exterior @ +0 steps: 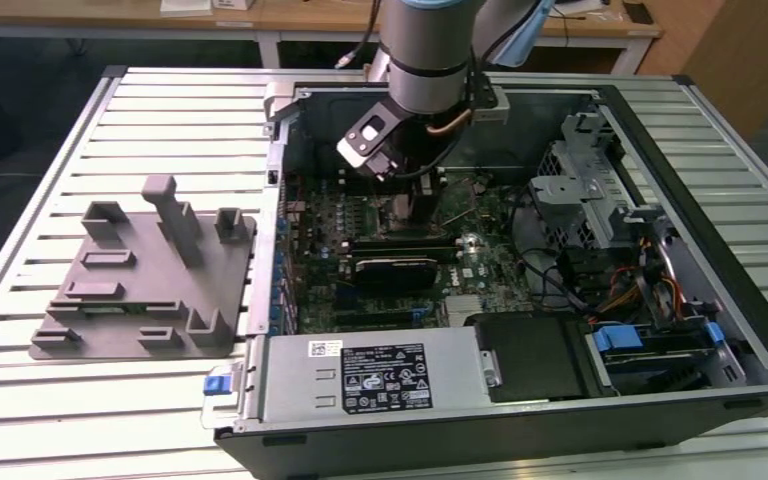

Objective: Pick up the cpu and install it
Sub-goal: 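Place the cpu into insertion slot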

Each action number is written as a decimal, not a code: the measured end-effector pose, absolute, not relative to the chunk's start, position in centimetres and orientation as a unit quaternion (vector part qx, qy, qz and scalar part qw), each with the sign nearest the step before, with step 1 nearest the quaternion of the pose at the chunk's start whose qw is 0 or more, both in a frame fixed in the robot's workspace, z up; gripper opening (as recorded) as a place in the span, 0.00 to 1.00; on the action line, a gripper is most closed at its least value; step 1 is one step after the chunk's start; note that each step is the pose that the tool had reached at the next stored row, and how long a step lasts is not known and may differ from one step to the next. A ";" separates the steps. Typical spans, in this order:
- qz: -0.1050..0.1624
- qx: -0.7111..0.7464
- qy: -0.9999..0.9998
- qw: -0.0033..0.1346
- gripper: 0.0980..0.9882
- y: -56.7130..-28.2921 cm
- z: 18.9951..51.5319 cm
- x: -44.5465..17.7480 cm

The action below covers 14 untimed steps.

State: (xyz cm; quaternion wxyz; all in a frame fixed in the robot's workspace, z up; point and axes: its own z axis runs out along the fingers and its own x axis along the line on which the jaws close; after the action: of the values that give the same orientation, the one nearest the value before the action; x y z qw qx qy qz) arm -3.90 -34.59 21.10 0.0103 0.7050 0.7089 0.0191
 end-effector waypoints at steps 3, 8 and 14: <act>0.018 0.705 0.709 0.012 0.50 -34.6 20.6 -4.0; 0.017 0.706 0.707 0.013 0.50 -34.5 20.1 -4.2; 0.017 0.707 0.707 0.013 0.50 -34.2 19.6 -4.2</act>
State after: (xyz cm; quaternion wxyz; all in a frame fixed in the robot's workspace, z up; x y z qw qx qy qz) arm -4.21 -34.18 19.65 0.0125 0.7072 0.7067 0.0169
